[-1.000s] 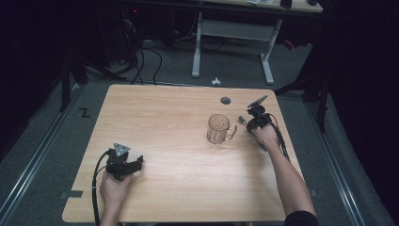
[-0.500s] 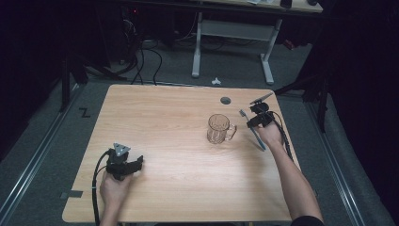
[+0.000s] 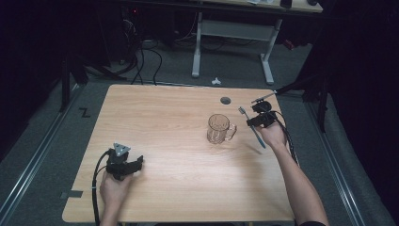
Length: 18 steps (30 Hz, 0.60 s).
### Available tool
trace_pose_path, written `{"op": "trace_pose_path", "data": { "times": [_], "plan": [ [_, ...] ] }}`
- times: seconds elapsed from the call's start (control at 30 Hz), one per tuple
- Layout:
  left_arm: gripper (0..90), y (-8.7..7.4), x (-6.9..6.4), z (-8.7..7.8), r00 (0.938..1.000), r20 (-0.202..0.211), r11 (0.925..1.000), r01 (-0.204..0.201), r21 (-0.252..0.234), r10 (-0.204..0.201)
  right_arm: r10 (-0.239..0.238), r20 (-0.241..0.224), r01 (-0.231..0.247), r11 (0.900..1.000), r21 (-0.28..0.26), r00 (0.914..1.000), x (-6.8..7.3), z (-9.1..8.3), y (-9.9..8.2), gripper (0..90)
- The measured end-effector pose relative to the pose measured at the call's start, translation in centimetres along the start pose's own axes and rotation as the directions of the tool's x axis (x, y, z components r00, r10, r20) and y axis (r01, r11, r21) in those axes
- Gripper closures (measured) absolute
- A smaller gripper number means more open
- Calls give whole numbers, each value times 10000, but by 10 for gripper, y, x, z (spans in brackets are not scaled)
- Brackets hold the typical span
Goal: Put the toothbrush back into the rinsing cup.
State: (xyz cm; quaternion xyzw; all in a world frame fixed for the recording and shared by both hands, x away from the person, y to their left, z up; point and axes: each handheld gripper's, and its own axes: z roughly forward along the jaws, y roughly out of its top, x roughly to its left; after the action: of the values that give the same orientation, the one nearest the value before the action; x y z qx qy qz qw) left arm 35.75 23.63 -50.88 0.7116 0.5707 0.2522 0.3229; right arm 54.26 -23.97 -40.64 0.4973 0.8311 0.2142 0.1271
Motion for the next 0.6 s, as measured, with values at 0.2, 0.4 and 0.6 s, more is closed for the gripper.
{"op": "trace_pose_path", "data": {
  "times": [0.2, 0.4, 0.6],
  "plan": [
    [288, 0, 0, 0, 10000, 0, 10000, 0, 1, 0, -138, -365, 123, 9991, -414, 9992, 4, -9, -6, 797],
    [288, 0, 0, 0, 10000, -6, 10000, -5, 3, 5, -176, -698, 128, 9976, -681, 9974, 0, -15, -14, 798],
    [288, 0, 0, 0, 10000, -7, 10000, -5, 0, 5, -35, -1057, -75, 9946, -1033, 9944, -3, -21, -23, 798]
  ]
}}
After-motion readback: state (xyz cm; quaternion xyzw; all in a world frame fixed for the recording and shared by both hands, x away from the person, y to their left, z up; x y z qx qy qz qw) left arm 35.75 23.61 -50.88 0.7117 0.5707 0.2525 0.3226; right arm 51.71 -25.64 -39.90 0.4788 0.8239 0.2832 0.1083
